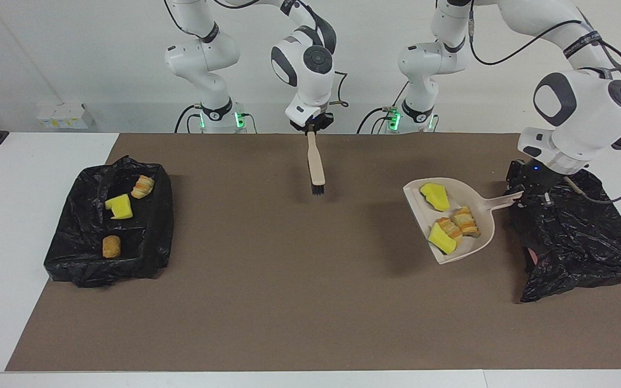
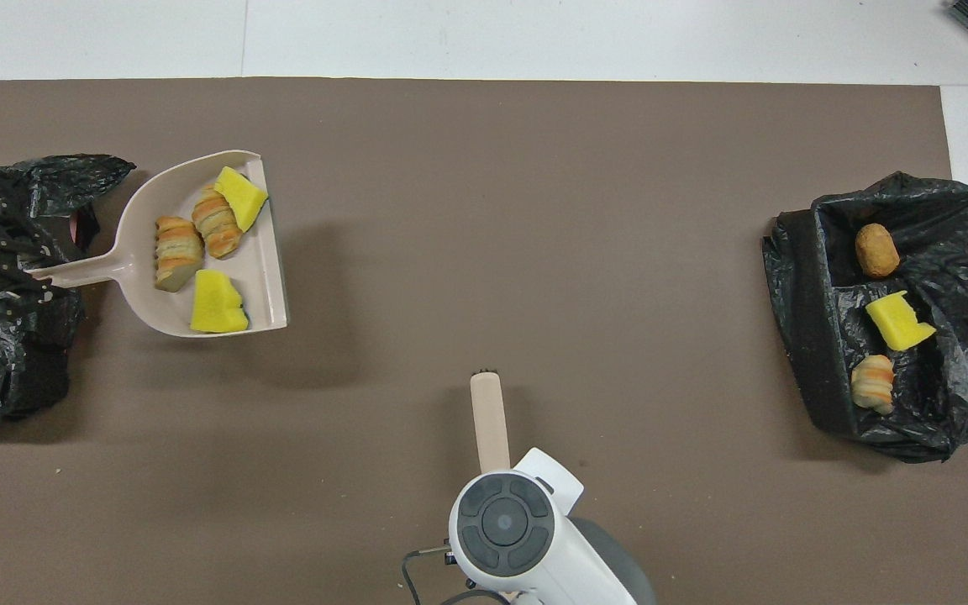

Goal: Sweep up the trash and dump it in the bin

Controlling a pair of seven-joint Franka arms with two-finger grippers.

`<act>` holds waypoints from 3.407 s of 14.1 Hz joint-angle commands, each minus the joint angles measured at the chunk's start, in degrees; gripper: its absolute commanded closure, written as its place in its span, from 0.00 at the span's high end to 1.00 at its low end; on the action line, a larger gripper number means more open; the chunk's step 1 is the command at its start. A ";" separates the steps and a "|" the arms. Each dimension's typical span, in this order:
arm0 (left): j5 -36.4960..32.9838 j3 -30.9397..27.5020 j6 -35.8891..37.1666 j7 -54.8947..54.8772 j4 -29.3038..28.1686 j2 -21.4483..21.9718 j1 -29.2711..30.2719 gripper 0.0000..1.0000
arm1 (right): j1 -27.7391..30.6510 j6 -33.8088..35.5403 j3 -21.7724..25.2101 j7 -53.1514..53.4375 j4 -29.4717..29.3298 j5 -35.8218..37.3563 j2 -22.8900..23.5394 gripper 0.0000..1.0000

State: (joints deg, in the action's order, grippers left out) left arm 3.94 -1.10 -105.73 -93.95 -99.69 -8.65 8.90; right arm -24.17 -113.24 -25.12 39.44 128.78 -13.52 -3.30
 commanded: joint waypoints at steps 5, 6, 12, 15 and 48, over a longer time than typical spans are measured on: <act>-5.51 -0.04 3.95 -19.31 8.35 -3.73 12.88 0.00 | -1.50 -0.58 0.07 1.97 2.96 -1.69 0.14 0.00; -6.74 0.04 5.00 -21.08 10.89 -4.87 15.42 0.00 | -1.32 0.03 0.16 0.92 3.40 -1.69 -0.30 0.00; -16.23 0.04 3.00 -24.27 23.30 -11.91 19.32 0.00 | -0.62 -4.34 0.24 -2.07 7.44 -6.50 -1.53 0.04; -21.93 0.13 -2.36 -21.82 22.78 -12.09 18.44 0.00 | 0.43 -4.97 0.24 -5.32 9.29 -6.87 -2.41 0.08; -50.90 0.84 13.62 30.83 6.43 0.30 -14.52 0.00 | 31.46 11.11 1.38 -18.17 -28.83 4.62 -1.36 1.00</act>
State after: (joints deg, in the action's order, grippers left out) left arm -51.49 0.66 -92.64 -67.05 -91.70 -10.52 -4.44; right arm 6.39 -103.71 -23.42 22.90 104.63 -12.37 -5.25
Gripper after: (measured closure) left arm 0.683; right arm 0.000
